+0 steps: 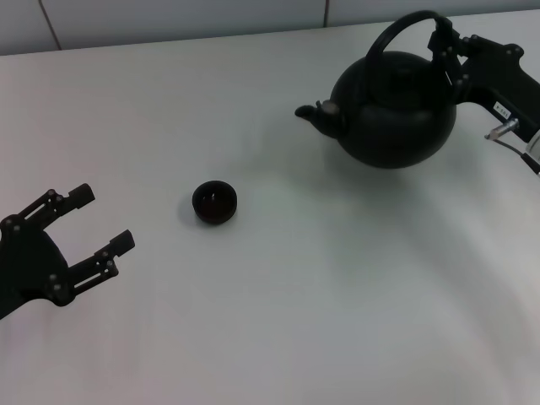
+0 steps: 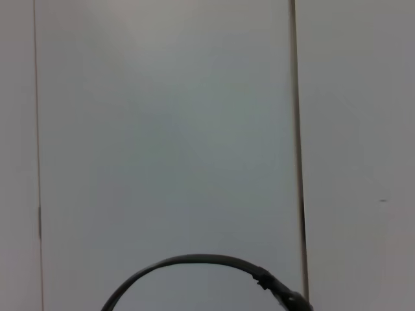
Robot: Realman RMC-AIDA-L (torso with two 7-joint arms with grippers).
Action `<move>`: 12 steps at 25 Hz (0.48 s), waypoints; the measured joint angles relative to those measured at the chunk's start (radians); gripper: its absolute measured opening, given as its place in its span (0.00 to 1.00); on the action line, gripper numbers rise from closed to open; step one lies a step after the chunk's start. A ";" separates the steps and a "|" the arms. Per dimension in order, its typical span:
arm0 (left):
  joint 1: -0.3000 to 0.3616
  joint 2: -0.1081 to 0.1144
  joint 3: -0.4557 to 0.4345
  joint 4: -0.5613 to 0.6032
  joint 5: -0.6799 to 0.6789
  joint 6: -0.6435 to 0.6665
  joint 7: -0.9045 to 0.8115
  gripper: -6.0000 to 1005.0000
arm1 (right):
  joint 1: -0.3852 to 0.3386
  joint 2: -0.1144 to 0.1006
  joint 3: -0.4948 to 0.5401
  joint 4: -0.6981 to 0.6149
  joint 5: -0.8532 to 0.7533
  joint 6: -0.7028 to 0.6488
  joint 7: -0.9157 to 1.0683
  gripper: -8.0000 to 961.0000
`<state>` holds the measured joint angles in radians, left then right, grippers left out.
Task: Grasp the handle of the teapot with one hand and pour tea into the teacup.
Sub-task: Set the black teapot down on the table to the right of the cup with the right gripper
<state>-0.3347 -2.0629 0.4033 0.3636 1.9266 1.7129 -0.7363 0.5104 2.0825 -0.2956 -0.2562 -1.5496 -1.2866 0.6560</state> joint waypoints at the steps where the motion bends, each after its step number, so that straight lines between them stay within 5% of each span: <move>1: -0.001 0.000 0.000 0.000 0.000 0.000 -0.001 0.81 | -0.005 0.001 0.000 0.008 0.000 -0.007 -0.012 0.19; 12: -0.007 -0.001 0.000 -0.011 0.000 -0.003 -0.011 0.81 | -0.040 0.002 0.032 0.154 0.055 -0.040 -0.254 0.21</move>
<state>-0.3418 -2.0640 0.4035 0.3528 1.9266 1.7101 -0.7473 0.4703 2.0844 -0.2640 -0.1019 -1.4942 -1.3266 0.4022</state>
